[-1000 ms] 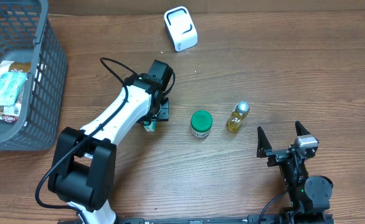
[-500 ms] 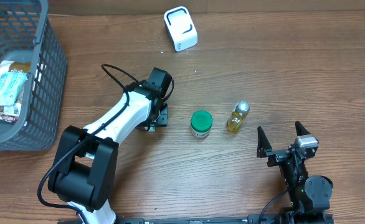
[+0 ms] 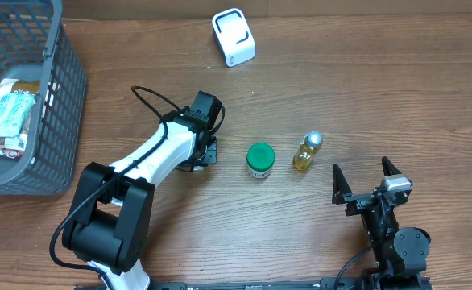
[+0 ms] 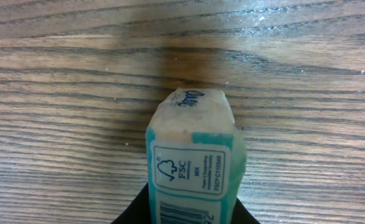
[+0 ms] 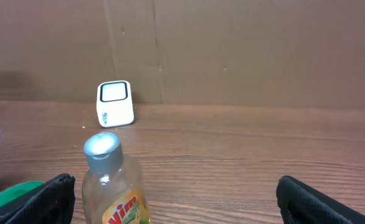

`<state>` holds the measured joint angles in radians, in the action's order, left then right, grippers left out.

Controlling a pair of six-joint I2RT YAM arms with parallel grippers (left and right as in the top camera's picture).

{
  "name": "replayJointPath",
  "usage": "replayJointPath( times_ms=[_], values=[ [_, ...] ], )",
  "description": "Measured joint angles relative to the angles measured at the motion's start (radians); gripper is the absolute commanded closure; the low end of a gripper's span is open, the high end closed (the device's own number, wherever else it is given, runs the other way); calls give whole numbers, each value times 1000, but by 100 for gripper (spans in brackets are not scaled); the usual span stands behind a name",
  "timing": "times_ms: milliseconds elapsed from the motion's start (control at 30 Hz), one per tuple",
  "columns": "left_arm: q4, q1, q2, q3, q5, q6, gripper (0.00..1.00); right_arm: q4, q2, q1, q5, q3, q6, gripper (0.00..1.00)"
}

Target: Scan the item barcode

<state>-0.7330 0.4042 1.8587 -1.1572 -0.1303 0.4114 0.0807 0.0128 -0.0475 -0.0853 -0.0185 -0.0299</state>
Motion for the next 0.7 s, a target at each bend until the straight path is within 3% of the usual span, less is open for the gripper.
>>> replayJointPath(
  times_ms=[367,700],
  values=[
    [47,9,0,1,53,10,84,-1,0,0,0,0,0,0],
    [50,127,0,-1,66,69,83,0,0,0,0,0,0,0]
  ],
)
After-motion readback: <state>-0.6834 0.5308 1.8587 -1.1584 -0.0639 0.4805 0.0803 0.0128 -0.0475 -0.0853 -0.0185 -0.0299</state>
